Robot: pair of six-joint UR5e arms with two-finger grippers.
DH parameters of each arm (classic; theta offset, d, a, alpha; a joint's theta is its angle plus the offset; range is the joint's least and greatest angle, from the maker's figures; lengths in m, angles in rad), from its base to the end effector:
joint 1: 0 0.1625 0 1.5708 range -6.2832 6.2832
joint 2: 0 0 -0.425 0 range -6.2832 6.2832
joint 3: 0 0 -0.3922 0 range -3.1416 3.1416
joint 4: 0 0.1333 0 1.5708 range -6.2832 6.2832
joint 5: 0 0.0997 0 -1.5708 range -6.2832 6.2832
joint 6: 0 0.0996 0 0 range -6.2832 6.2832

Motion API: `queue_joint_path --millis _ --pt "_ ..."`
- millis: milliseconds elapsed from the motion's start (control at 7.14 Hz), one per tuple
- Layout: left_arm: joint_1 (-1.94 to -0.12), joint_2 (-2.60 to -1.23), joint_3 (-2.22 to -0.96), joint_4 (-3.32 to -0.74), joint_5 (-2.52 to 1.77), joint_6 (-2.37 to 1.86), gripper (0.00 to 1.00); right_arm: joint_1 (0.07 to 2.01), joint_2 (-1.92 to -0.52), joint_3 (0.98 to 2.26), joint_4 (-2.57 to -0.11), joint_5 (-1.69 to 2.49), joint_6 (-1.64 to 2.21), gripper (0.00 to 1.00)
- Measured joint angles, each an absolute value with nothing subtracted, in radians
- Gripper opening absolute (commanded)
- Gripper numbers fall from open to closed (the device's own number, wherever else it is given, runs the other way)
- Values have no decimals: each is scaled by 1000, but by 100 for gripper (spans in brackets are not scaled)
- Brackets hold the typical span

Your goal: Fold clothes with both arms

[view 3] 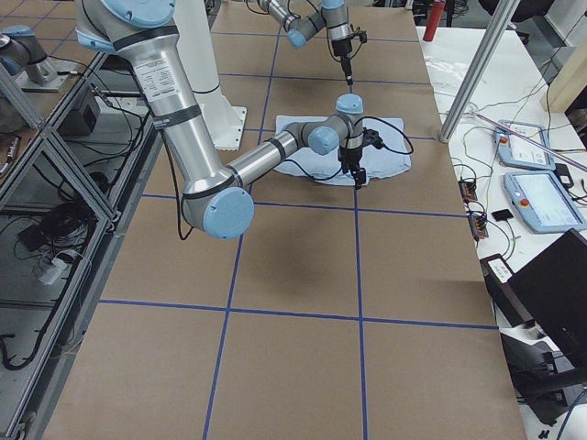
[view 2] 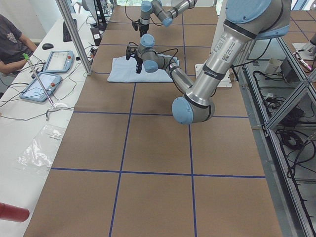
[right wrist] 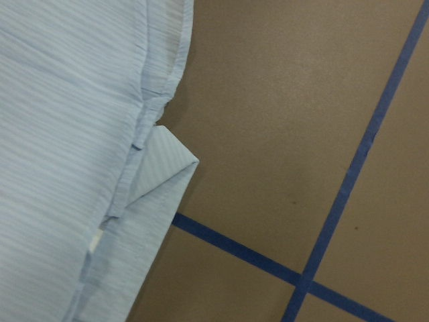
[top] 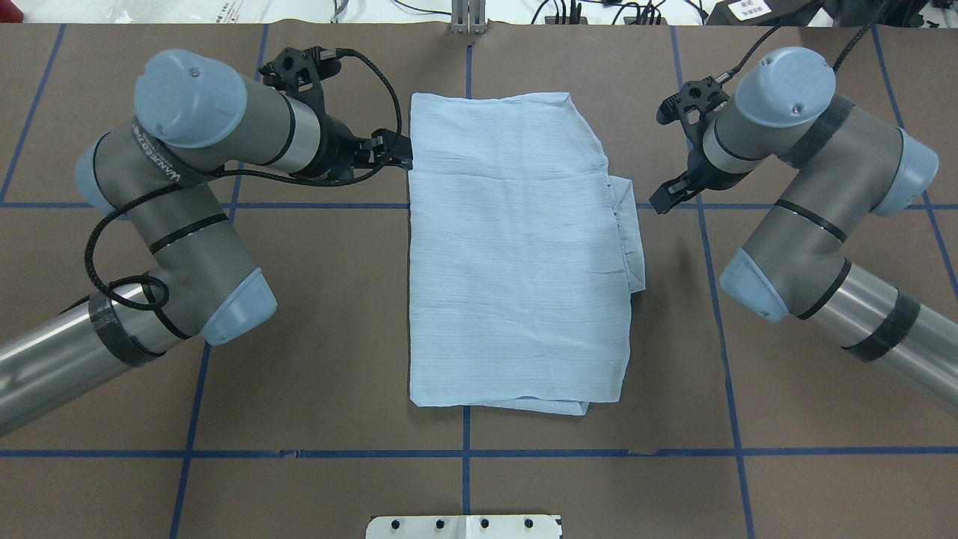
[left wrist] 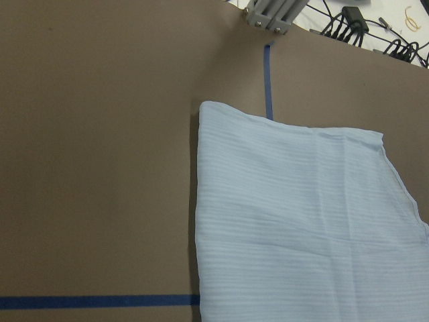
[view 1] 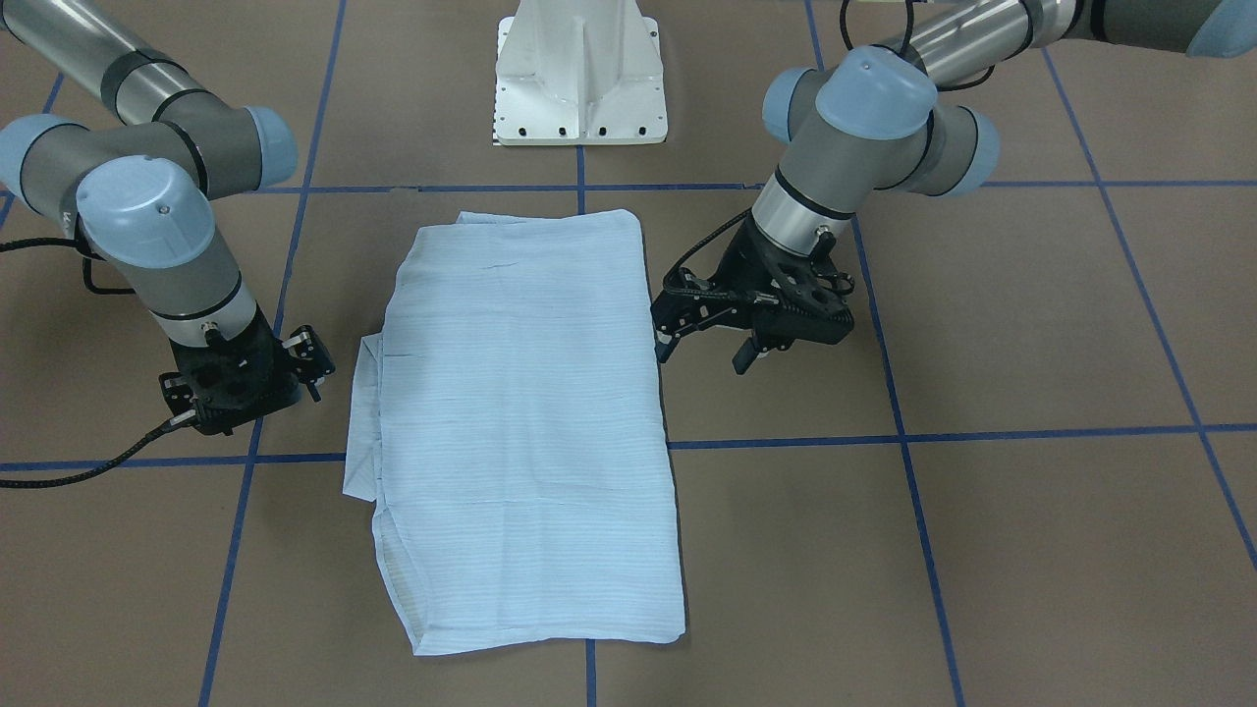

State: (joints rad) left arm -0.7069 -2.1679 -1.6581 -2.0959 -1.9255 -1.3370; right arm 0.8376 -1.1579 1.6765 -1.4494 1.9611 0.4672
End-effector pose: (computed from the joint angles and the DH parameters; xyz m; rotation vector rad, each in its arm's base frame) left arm 0.4419 -0.5072 0.2058 0.2655 1.2064 -0.1971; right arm -0.3615 -0.5440 0.3717 0.3102 -0.6715 -0.3787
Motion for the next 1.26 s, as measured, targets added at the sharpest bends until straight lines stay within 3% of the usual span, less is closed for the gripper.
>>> queue_joint_path --millis 560,981,1261 --pt "-445 -2114 -1817 -1952 -1804 -1606 100 822 -1243 1874 -1445 2062 751 100" --pt "-301 -2063 -1826 -1911 -1690 -1673 96 762 -1282 1976 -1442 2076 938 100" --pt "-282 -2056 -1814 -1905 -1684 -1676 89 743 -1286 1992 -1442 2072 962 100"
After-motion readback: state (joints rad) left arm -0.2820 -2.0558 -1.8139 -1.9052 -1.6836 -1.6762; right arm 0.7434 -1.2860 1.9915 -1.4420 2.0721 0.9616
